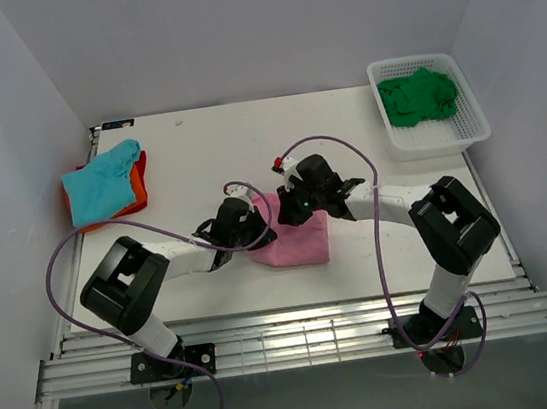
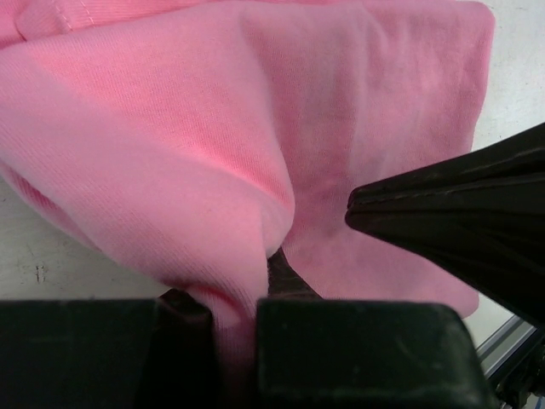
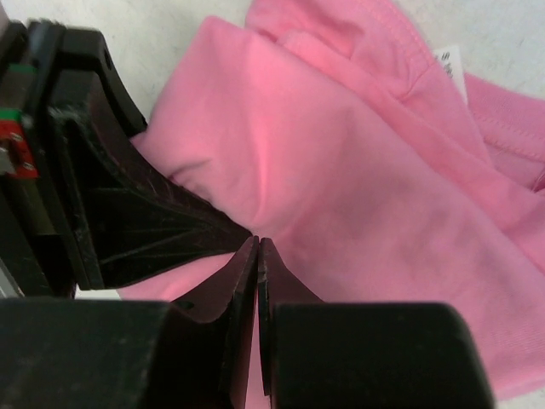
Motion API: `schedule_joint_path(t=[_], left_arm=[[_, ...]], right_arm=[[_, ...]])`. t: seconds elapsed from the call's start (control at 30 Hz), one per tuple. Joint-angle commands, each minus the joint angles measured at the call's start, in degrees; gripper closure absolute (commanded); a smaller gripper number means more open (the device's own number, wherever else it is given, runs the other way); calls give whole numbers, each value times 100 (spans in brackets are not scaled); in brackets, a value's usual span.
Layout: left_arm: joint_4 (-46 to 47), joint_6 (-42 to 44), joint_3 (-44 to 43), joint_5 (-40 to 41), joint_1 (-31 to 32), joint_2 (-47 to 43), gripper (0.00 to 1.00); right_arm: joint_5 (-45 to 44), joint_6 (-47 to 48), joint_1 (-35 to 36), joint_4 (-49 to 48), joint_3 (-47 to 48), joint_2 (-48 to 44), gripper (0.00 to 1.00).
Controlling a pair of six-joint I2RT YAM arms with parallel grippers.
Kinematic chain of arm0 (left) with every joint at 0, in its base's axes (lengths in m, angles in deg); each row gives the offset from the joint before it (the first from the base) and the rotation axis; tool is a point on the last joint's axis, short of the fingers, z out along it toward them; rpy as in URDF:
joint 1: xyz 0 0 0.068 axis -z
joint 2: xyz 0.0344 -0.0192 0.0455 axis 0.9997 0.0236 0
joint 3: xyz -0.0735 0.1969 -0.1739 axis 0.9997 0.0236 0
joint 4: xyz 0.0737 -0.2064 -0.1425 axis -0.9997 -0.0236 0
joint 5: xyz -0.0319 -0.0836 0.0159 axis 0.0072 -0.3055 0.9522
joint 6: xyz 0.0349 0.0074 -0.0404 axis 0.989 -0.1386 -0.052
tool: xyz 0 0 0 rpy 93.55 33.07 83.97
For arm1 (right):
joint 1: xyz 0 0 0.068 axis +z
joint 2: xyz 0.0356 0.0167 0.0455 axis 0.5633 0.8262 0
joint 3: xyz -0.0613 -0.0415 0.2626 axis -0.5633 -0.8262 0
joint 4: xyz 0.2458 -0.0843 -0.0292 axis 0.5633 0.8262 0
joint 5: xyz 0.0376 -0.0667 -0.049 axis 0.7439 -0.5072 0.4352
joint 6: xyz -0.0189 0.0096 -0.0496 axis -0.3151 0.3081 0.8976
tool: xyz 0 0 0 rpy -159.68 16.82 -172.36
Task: Fold and stack the t-shirts
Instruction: Fold the tshirt
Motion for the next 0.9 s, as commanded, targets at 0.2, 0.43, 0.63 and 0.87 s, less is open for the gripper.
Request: schedule_joint_path(t=[0.2,0.43,0.63,0.87], left_arm=[[-391,9,23,130,177,95,100],[-409,18,-126,156,239,-81,100],[-532,18,-319,227,283,-309,100],[-638,18,-452,323,335,-529,100]], right_arm=[[439,-250,84,-298,-315,290,92],[43,-338,93,1,-280,589,92],[-177,-408,93,220,-280,625,92],[-607,-303,224,266,-499,109,89]])
